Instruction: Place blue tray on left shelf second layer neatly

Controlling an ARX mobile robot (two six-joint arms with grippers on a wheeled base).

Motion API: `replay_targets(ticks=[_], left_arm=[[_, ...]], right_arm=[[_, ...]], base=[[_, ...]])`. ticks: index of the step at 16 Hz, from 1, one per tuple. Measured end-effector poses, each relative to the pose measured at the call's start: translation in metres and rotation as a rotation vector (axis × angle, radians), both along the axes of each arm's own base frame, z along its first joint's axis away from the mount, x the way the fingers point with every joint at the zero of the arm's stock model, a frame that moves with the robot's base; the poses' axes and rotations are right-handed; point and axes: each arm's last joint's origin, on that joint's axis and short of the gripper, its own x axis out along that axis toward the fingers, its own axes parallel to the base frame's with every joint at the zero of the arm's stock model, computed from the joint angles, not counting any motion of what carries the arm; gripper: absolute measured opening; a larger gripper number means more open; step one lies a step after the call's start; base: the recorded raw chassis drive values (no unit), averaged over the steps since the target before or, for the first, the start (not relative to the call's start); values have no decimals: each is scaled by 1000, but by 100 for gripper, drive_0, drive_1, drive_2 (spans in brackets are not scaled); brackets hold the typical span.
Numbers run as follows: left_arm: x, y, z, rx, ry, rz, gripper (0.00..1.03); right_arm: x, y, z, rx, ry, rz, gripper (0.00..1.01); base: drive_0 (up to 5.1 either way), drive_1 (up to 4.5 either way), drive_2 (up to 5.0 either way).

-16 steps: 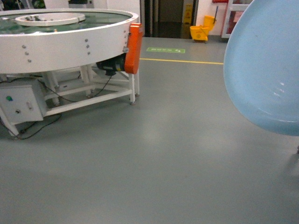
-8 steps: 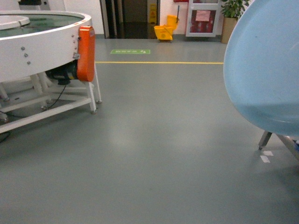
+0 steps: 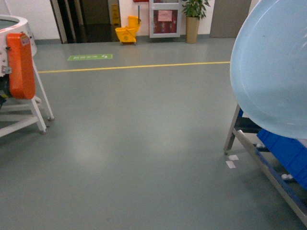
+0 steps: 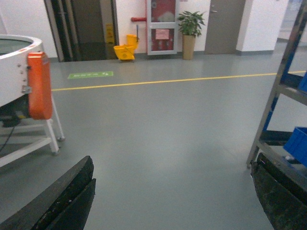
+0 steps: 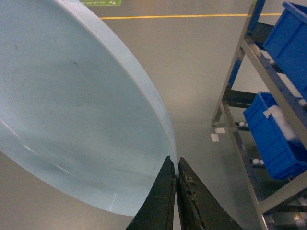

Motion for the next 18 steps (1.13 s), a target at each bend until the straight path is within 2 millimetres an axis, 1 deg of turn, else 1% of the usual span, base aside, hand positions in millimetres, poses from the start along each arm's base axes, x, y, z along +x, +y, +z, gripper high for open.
replay_targets(ticks=[2, 18], left_arm=[[0, 0, 0, 0, 1, -1, 98], [0, 0, 0, 0, 3, -1, 98]], right_arm=[[0, 0, 0, -1, 0, -1, 2], [1, 0, -2, -1, 9, -4, 2]], base=[[132, 79, -642], [-155, -155, -155]])
